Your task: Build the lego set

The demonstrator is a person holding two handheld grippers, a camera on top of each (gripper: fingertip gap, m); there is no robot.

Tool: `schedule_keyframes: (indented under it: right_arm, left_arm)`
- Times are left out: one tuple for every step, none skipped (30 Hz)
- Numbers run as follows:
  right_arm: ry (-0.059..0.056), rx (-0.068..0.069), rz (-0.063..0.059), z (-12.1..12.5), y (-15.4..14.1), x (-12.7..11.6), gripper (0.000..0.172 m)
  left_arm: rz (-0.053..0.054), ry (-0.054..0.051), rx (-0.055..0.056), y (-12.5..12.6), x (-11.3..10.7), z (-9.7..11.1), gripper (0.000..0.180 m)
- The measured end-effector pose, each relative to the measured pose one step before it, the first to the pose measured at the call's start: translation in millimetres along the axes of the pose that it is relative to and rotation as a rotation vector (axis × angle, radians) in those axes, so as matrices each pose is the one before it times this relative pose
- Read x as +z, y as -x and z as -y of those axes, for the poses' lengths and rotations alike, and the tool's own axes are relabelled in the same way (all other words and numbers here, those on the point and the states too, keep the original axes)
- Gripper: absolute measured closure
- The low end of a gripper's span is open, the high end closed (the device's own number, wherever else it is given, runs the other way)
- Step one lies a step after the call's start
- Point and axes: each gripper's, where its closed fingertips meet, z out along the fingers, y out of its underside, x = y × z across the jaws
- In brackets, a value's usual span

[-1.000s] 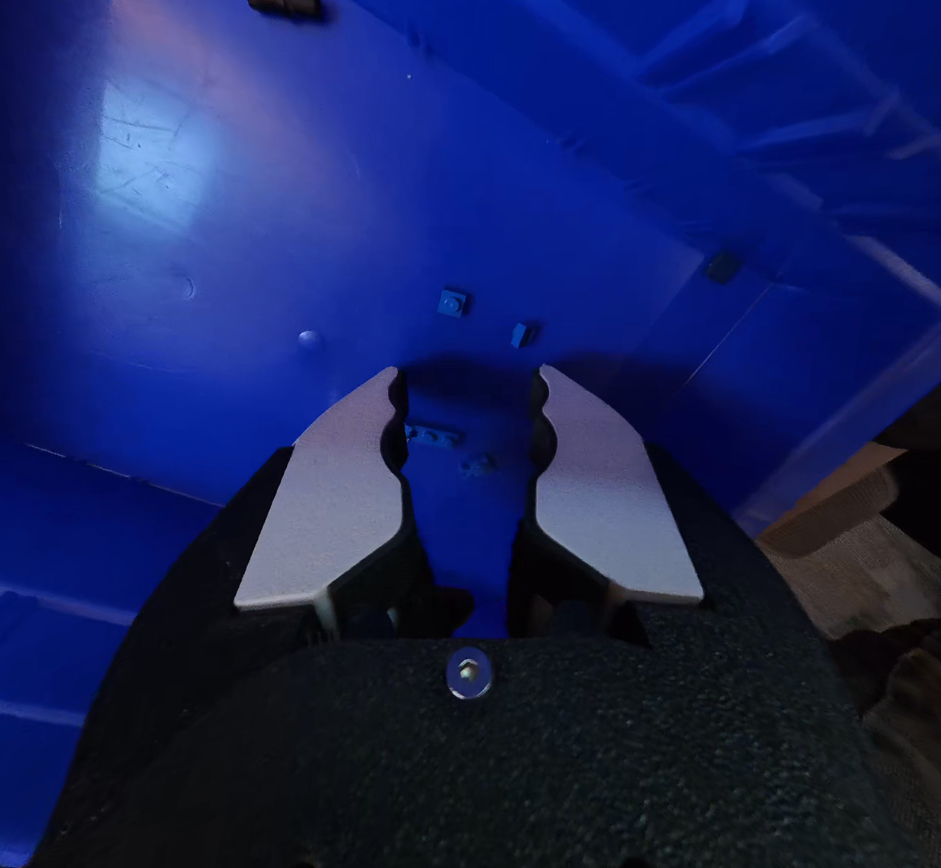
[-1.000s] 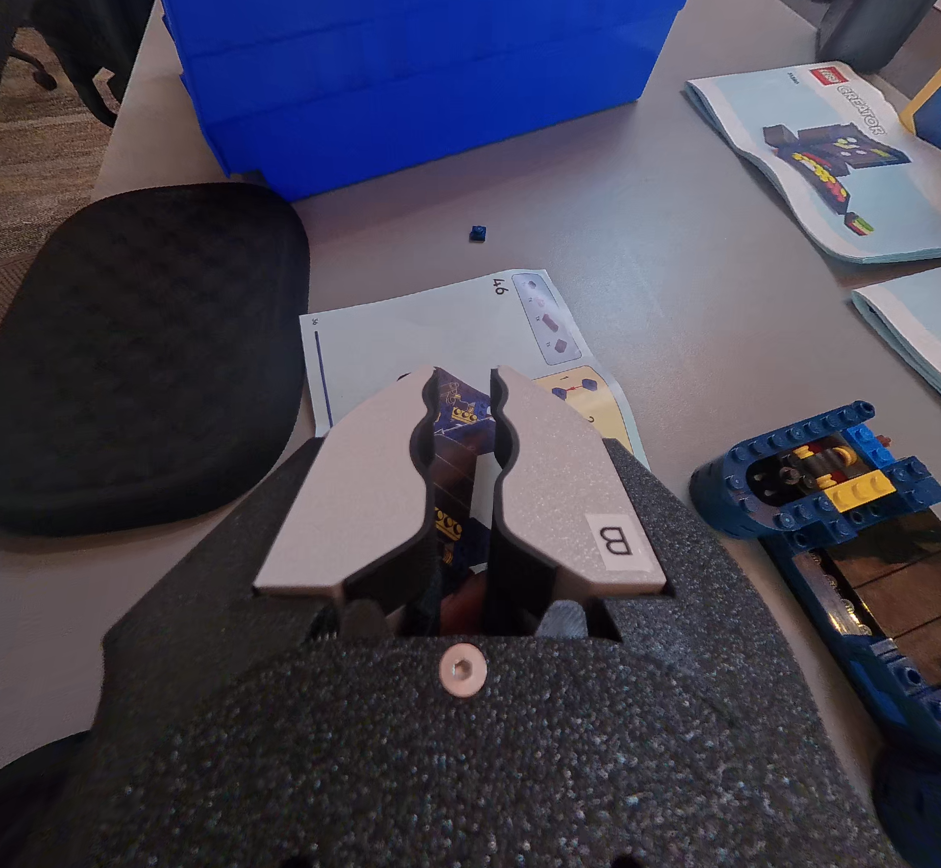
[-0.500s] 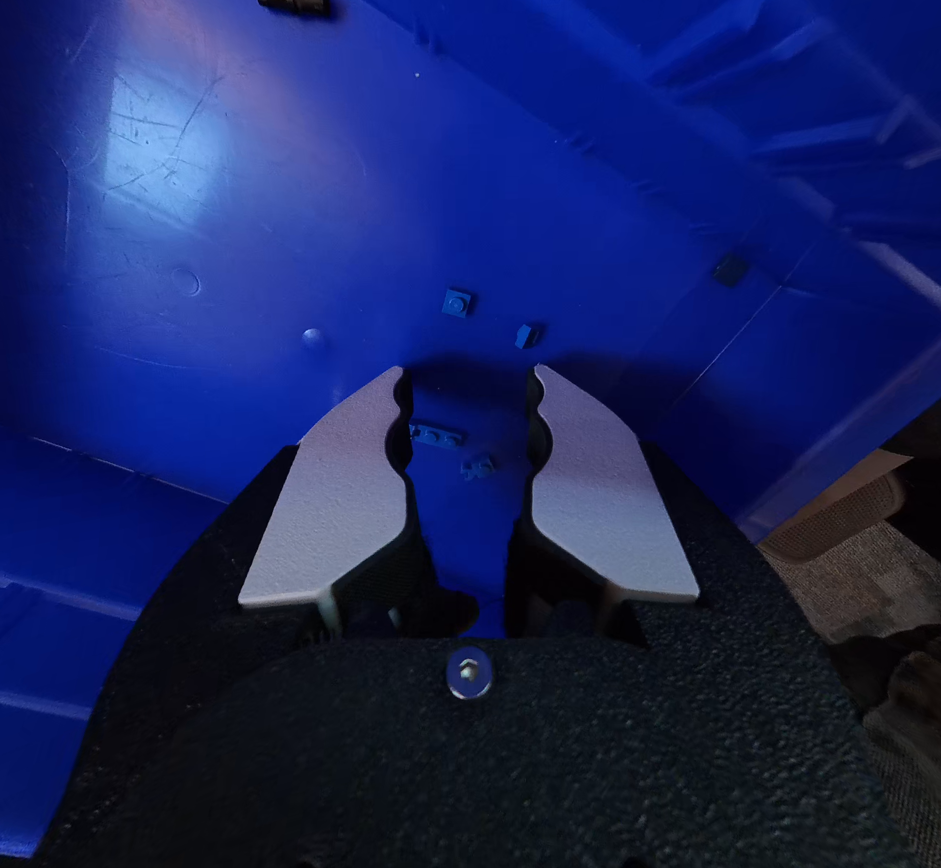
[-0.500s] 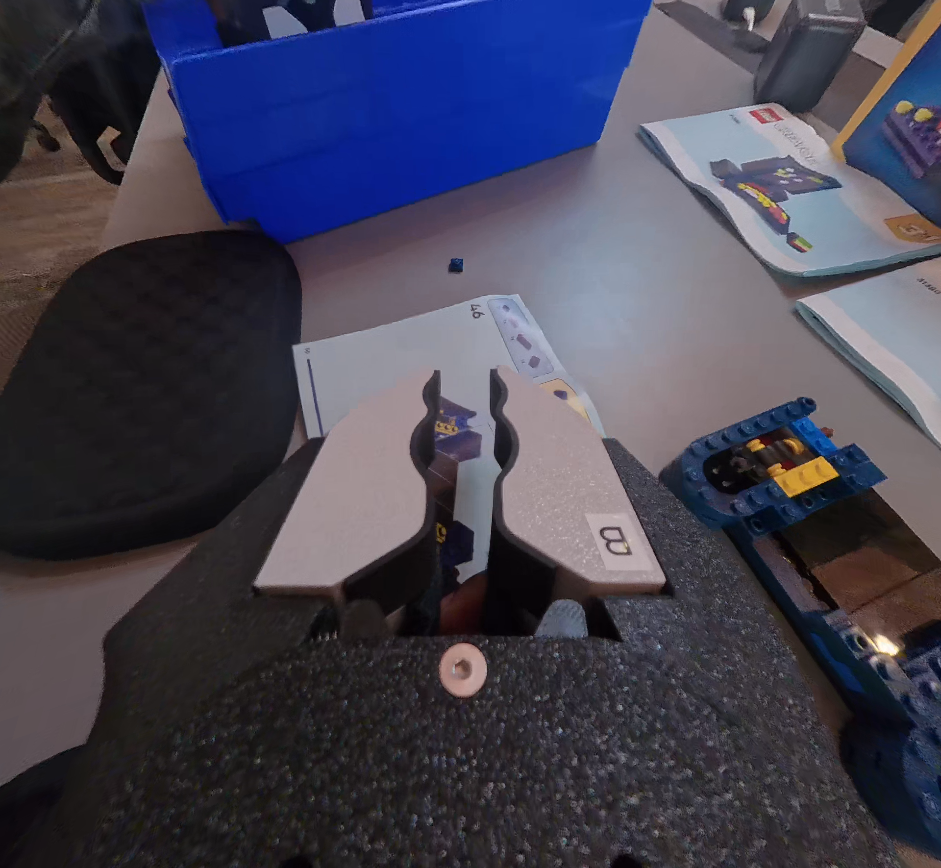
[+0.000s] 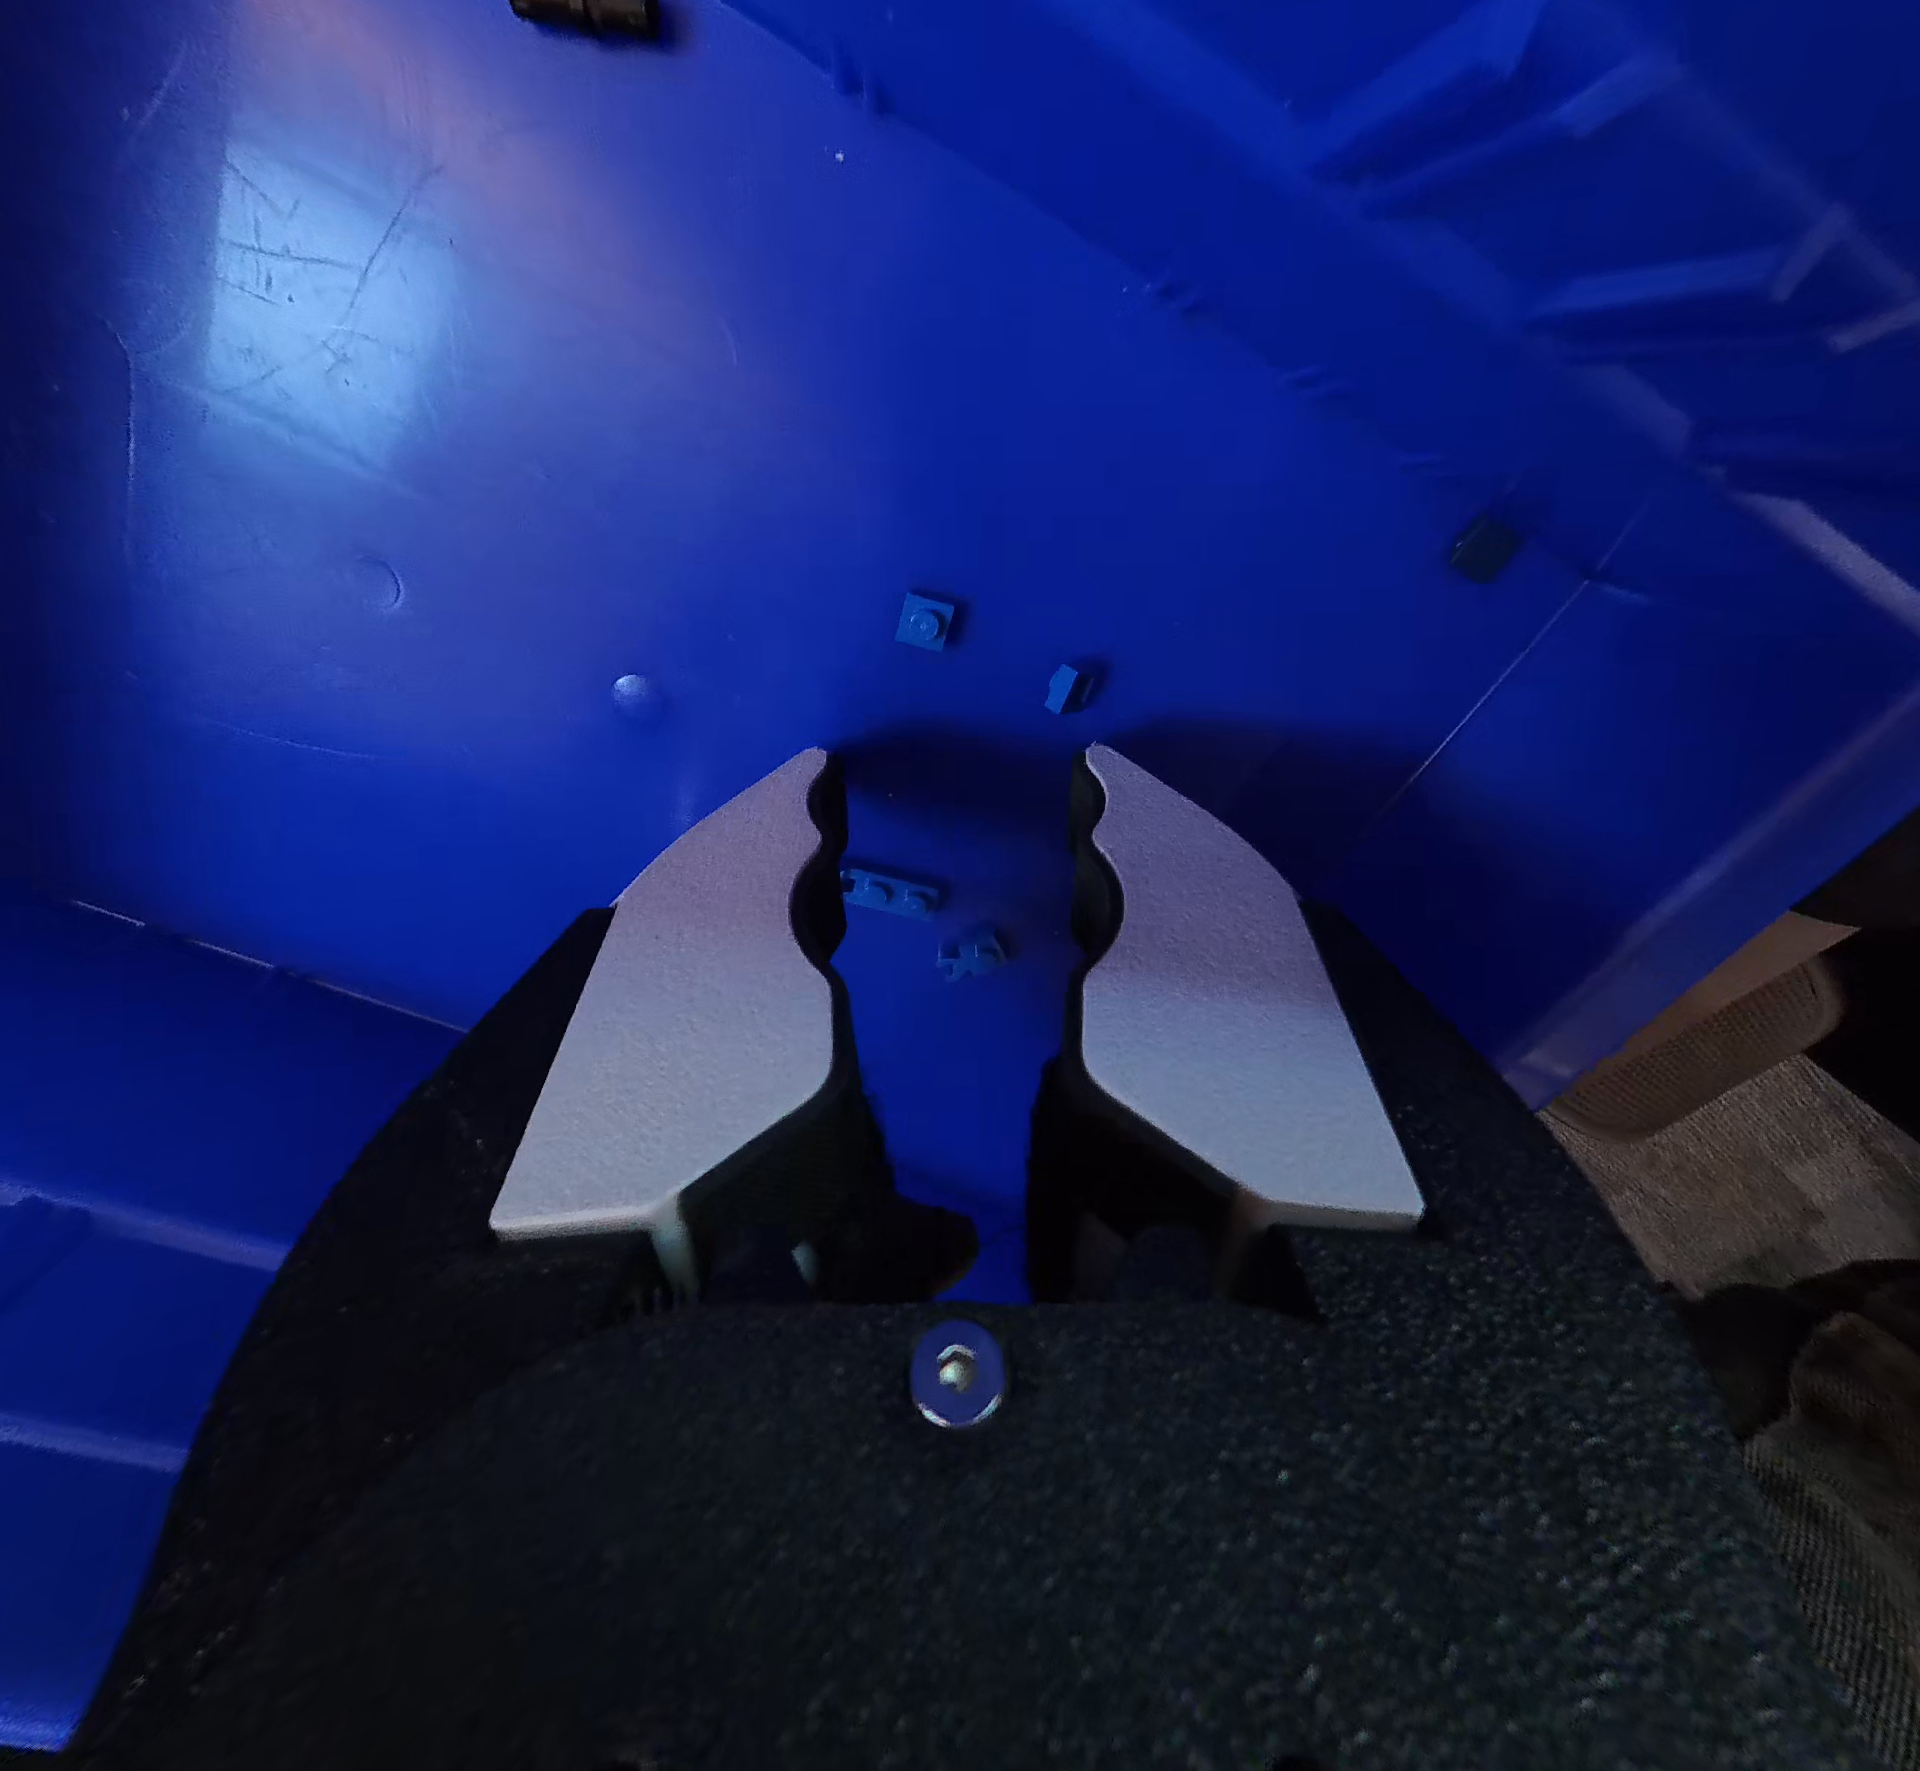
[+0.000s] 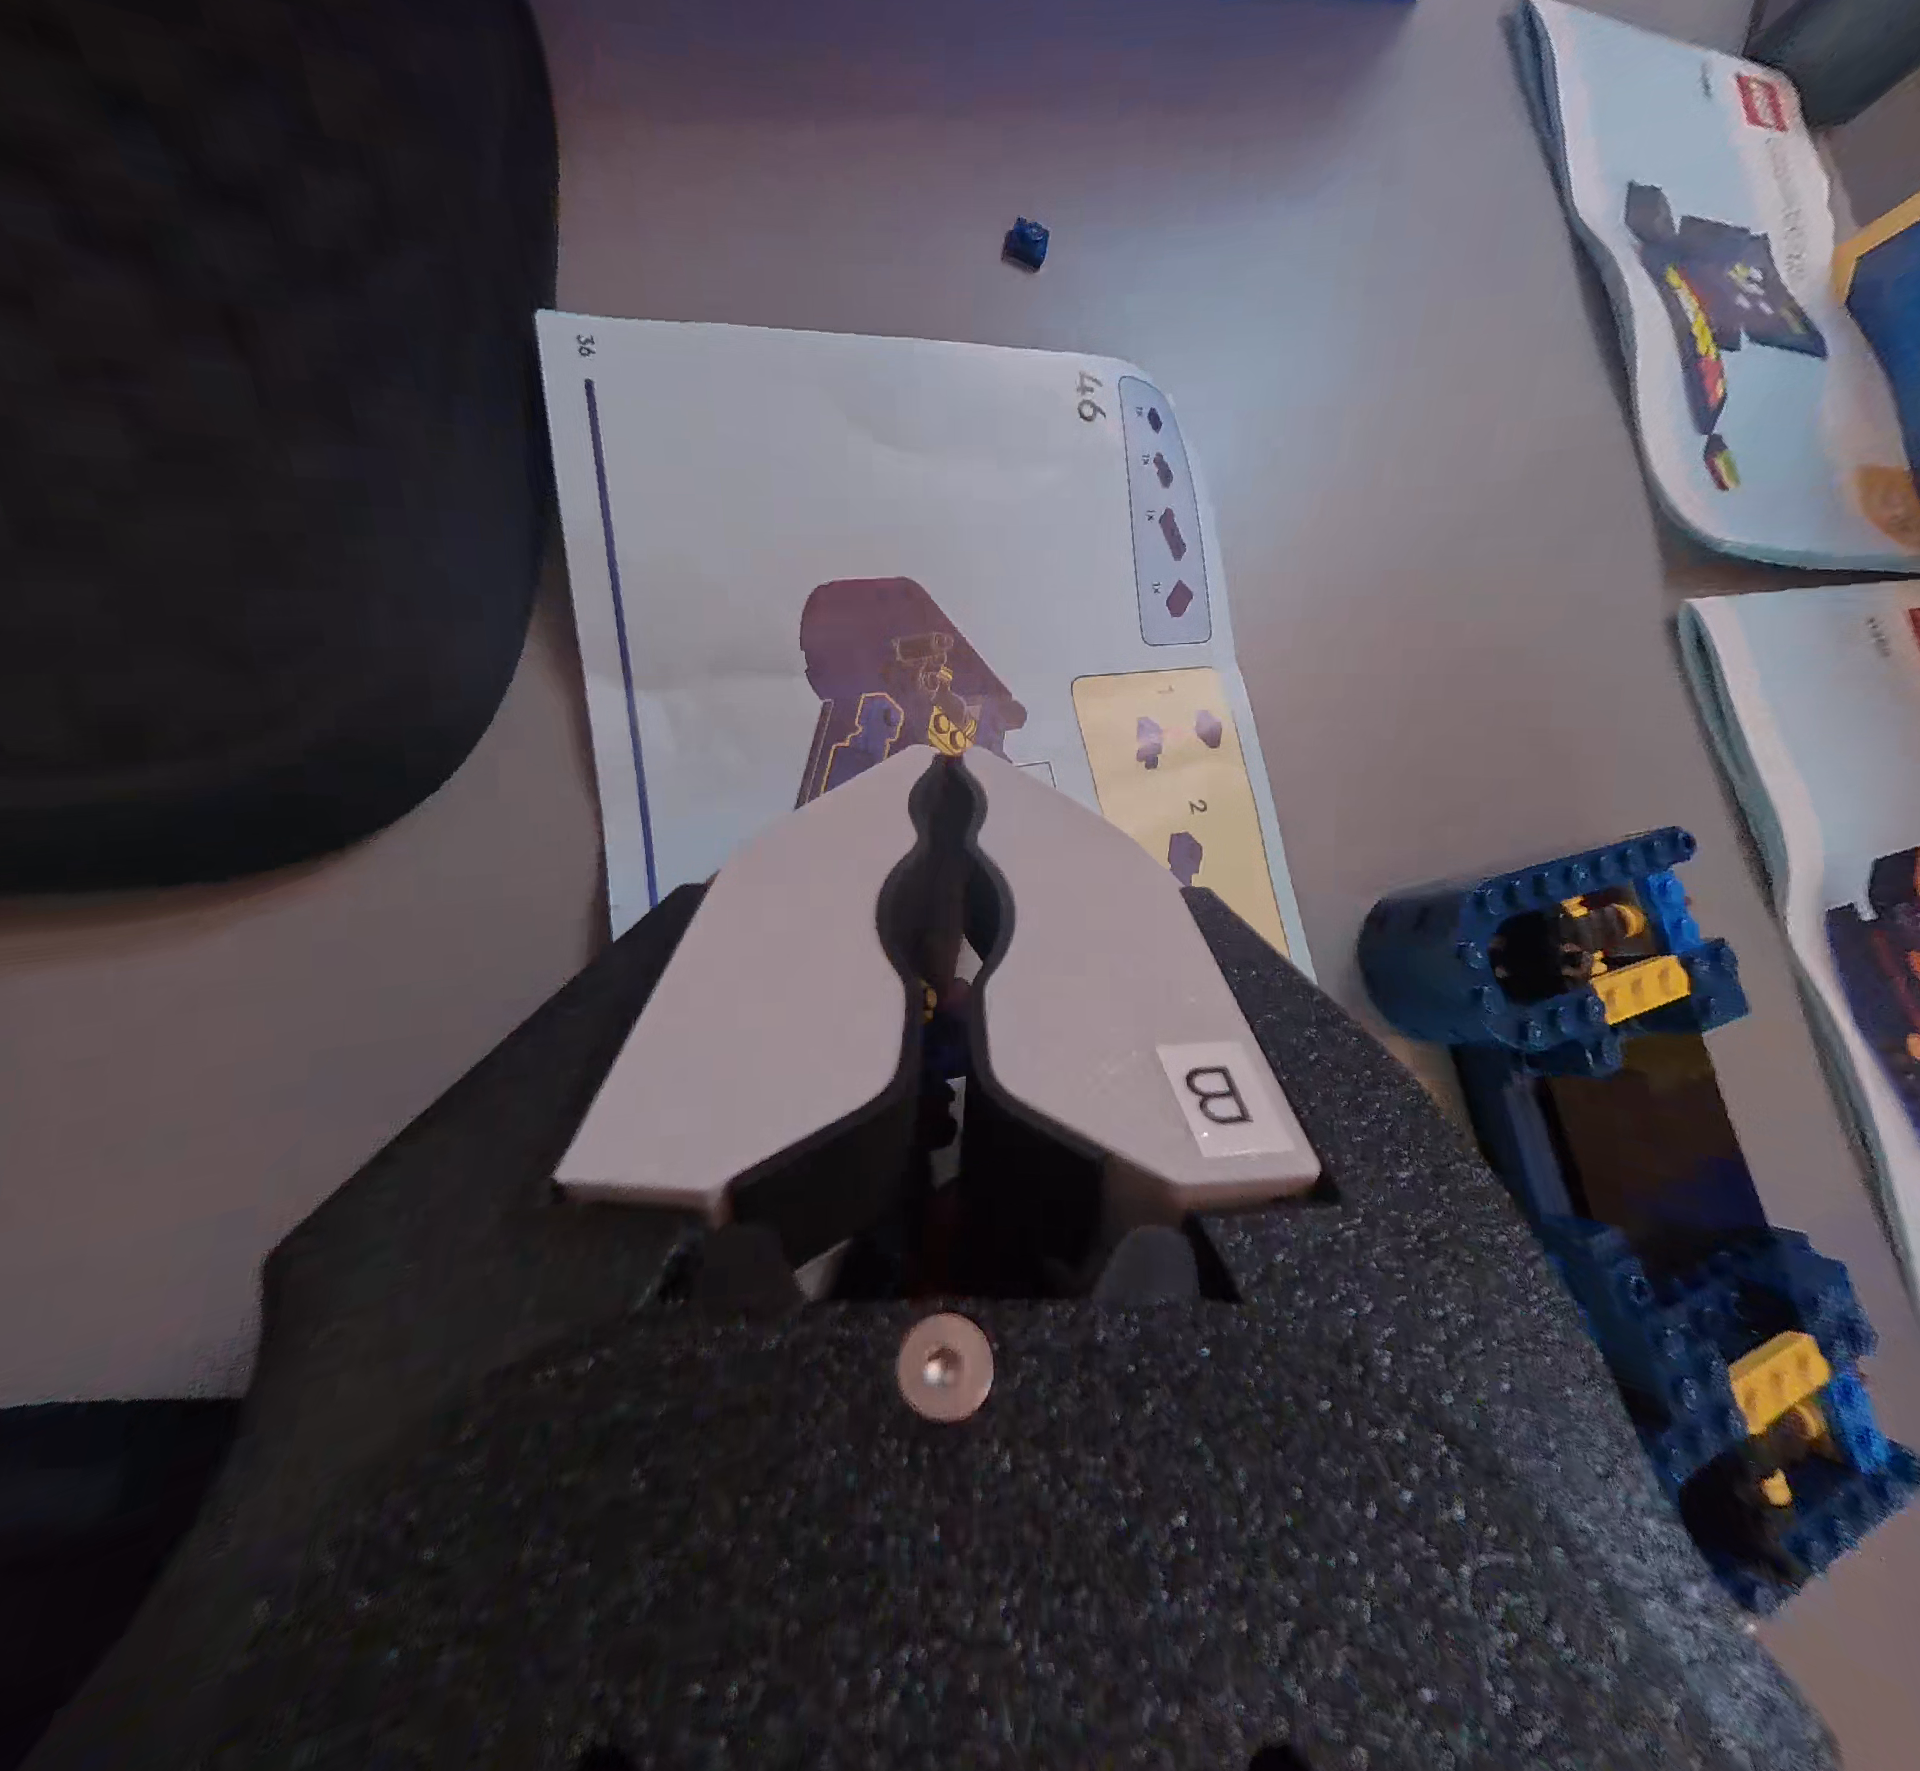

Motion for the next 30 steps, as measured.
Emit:
schedule_keyframes:
  right_arm:
    - [0.0060, -0.0096, -0.0092, 0.00, 0.00, 0.01, 0.172]
    - [0.0018, -0.0039, -0.0049, 0.03, 0.07, 0.14, 0.172]
    - [-0.0024, -0.0004, -0.0008, 0.09, 0.04, 0.01, 0.172]
    - [-0.0039, 0.0060, 0.0038, -0.06, -0.06, 0.14, 0.172]
    - [-0.0038, 0.0113, 0.0068, -0.09, -0.04, -0.02, 0.172]
    - [-0.0036, 0.0119, 0.0075, -0.02, 0.07, 0.03, 0.172]
    - [-0.0033, 0.0084, 0.0054, -0.06, -0.02, 0.10, 0.172]
    - [-0.0020, 0.0045, 0.0032, -0.04, -0.01, -0.03, 0.172]
    - [-0.0009, 0.0021, 0.0016, -0.03, 0.09, 0.00, 0.172]
    - [-0.0007, 0.0001, 0.0003, -0.01, -0.02, 0.12, 0.172]
    - [-0.0007, -0.0006, 0.0000, 0.02, -0.02, -0.03, 0.172]
    - [-0.0008, 0.0010, 0.0010, -0.02, 0.02, -0.01, 0.172]
    - [-0.0010, 0.0027, 0.0021, 0.01, 0.08, 0.09, 0.172]
    - [-0.0015, 0.0037, 0.0028, -0.01, -0.04, -0.01, 0.172]
    - [-0.0016, 0.0047, 0.0036, -0.02, 0.03, 0.00, 0.172]
    - [-0.0013, 0.0048, 0.0038, -0.08, -0.03, -0.01, 0.172]
    - [-0.0012, 0.0042, 0.0033, 0.02, 0.03, 0.04, 0.172]
    - [-0.0008, 0.0029, 0.0023, -0.02, 0.02, -0.07, 0.172]
    - [-0.0005, 0.0012, 0.0009, -0.02, -0.08, 0.04, 0.172]
    - [-0.0001, -0.0007, -0.0004, 0.04, -0.01, 0.00, 0.172]
    - [-0.0002, -0.0012, -0.0006, -0.06, 0.07, 0.00, 0.172]
    - [-0.0006, 0.0006, 0.0008, 0.09, -0.07, -0.02, 0.172]
    - [-0.0011, 0.0030, 0.0027, -0.02, -0.01, 0.09, 0.172]
    - [-0.0015, 0.0053, 0.0044, -0.07, -0.01, -0.02, 0.172]
    - [-0.0016, 0.0063, 0.0051, 0.06, 0.02, 0.00, 0.172]
    - [-0.0015, 0.0058, 0.0049, 0.05, -0.05, -0.02, 0.172]
    - [-0.0011, 0.0047, 0.0042, 0.05, -0.02, 0.10, 0.172]
    - [-0.0011, 0.0039, 0.0035, 0.02, 0.04, 0.15, 0.172]
    - [-0.0008, 0.0039, 0.0032, 0.00, -0.01, -0.01, 0.172]
    - [-0.0005, 0.0032, 0.0025, -0.01, -0.04, -0.03, 0.172]
  left_arm:
    - [-0.0001, 0.0011, 0.0001, -0.08, 0.04, 0.12, 0.140]
    - [0.0001, 0.0033, 0.0003, -0.07, -0.01, -0.03, 0.140]
    - [0.0001, 0.0048, 0.0007, -0.04, 0.00, -0.01, 0.141]
    - [0.0000, 0.0053, 0.0009, -0.12, 0.06, -0.02, 0.141]
    - [-0.0003, 0.0041, 0.0010, -0.06, 0.04, 0.08, 0.141]
    - [-0.0001, 0.0018, 0.0002, -0.07, -0.01, 0.04, 0.141]
    - [-0.0001, -0.0006, -0.0008, 0.01, 0.04, 0.03, 0.141]
    - [0.0001, -0.0025, -0.0033, -0.02, -0.04, 0.09, 0.142]
    - [0.0006, -0.0017, -0.0040, 0.05, 0.01, 0.08, 0.142]
    - [0.0004, 0.0000, -0.0012, -0.17, 0.00, -0.03, 0.142]
    - [-0.0003, -0.0001, 0.0007, -0.13, 0.01, -0.02, 0.142]
    - [-0.0006, 0.0001, 0.0017, -0.13, 0.00, 0.08, 0.143]
    - [-0.0009, 0.0007, 0.0022, 0.01, 0.05, 0.04, 0.143]
    - [-0.0012, 0.0007, 0.0024, -0.02, 0.06, 0.04, 0.143]
    - [-0.0009, 0.0006, 0.0024, 0.10, -0.04, 0.00, 0.143]
    - [-0.0004, 0.0004, 0.0022, -0.06, -0.02, 0.05, 0.143]
    - [-0.0001, -0.0004, 0.0012, 0.21, 0.03, 0.09, 0.143]
    - [0.0000, -0.0015, -0.0005, 0.13, 0.00, 0.09, 0.143]
    - [-0.0003, -0.0025, -0.0011, 0.18, -0.04, 0.04, 0.144]
    - [0.0000, -0.0035, 0.0017, 0.22, 0.02, 0.05, 0.144]
    - [0.0009, -0.0026, 0.0153, 0.40, -0.14, -0.21, 0.145]
    - [0.0027, -0.0162, 0.0148, 0.56, -0.14, 0.83, 0.146]
    - [-0.0024, -0.0357, -0.0100, 0.45, -0.23, 2.32, 0.153]
    - [-0.0277, -0.0351, -0.0281, -2.38, -0.77, 2.22, 0.157]
    - [-0.0280, -0.0331, -0.0357, -2.49, -2.07, 1.80, 0.157]
    - [-0.0100, -0.0273, -0.0244, -0.83, -3.09, 0.61, 0.155]
    - [0.0059, -0.0197, -0.0076, 0.20, -3.46, -0.50, 0.152]
    - [0.0168, 0.0013, 0.0003, 1.26, -3.64, -3.36, 0.148]
    - [0.0298, 0.0221, 0.0014, 3.08, -4.34, -6.32, 0.147]
    - [0.0306, 0.0156, 0.0017, 3.28, -4.98, -5.23, 0.146]
